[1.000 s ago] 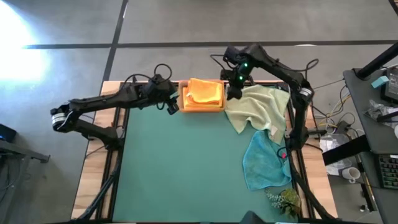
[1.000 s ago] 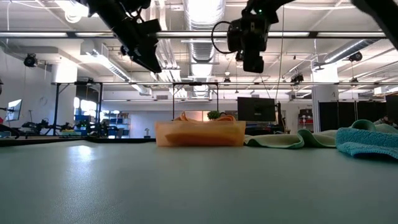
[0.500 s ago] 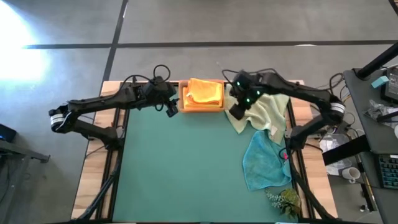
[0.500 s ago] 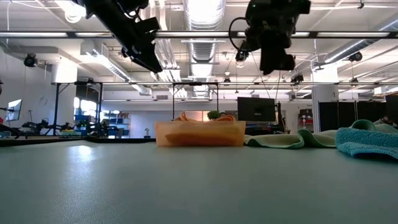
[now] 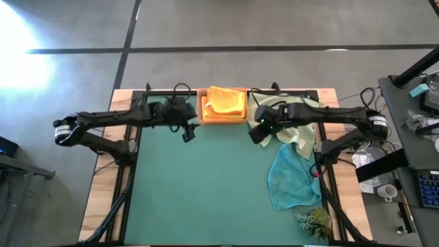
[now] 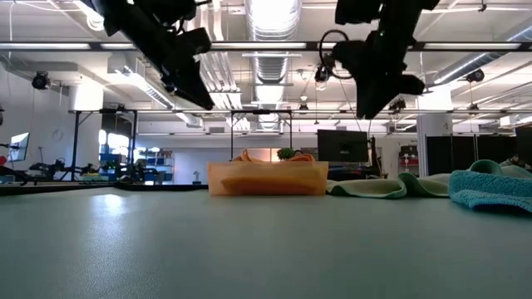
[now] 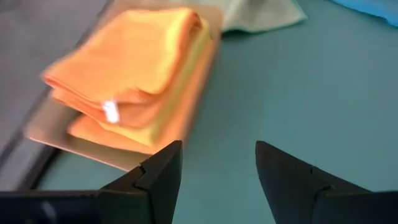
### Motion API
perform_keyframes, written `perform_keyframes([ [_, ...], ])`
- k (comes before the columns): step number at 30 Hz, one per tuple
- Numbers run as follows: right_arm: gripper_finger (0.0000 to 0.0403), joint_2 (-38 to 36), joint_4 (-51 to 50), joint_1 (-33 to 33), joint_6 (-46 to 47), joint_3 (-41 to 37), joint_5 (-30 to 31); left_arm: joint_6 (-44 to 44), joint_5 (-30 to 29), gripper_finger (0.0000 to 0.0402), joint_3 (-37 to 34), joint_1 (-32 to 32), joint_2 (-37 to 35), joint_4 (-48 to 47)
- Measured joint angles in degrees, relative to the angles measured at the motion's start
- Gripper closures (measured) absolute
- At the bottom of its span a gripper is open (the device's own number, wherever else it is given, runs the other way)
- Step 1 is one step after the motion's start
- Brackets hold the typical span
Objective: Fold microfiber towels
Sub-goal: Fold the gray towel
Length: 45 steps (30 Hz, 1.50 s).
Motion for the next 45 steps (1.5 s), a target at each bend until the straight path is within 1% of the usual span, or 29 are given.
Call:
perform_keyframes([
  [3,0.0313,1.8,3.26,0.24,4.66,-3.02,1.02,-1.04,0.02,0.0214,-2.61,-1.65,-0.31,0.8],
  [7,0.0316,5.0,5.21,0.19,9.83,-7.27,2.61,-1.13,0.02,0.0214,-4.29,-3.79,-0.56,0.93],
  [9,0.0316,6.53,5.85,0.19,12.13,-8.84,4.05,-1.13,0.0,0.0214,-4.46,-4.68,-0.69,1.09],
  [13,0.0317,9.64,9.63,0.19,14.68,-11.15,4.35,-1.0,-0.02,0.0214,-4.5,-5.21,-0.76,2.09],
  [20,0.0319,15.81,10.62,0.19,17.41,-11.51,6.17,-1.0,-0.09,0.0214,-4.39,-5.21,-0.78,4.32],
  [25,0.0321,18.44,11.02,0.89,18.51,-11.08,4.48,-0.98,-0.09,0.0214,-4.37,-5.21,-0.78,4.66],
  [28,0.0322,18.83,10.78,2.72,18.95,-10.46,4.01,-0.98,-0.13,0.0214,-4.39,-5.21,-0.78,4.69],
  [33,0.0325,18.82,11.78,7.26,20.23,-7.68,-2.52,-0.91,-0.28,0.0214,-4.38,-5.21,-0.78,4.69],
  [39,0.0325,18.83,12.06,12.85,23.39,-5.53,-4.83,-0.47,-0.42,0.0214,-4.39,-5.21,-0.78,4.86],
  [43,0.0325,18.83,12.07,16.87,26.22,-5.0,-4.9,-0.41,-0.42,0.0214,-4.39,-5.21,-0.78,4.87],
  [45,0.0325,18.83,11.98,18.55,27.14,-4.71,-2.5,-0.41,-0.42,0.0214,-4.39,-5.21,-0.78,4.88],
])
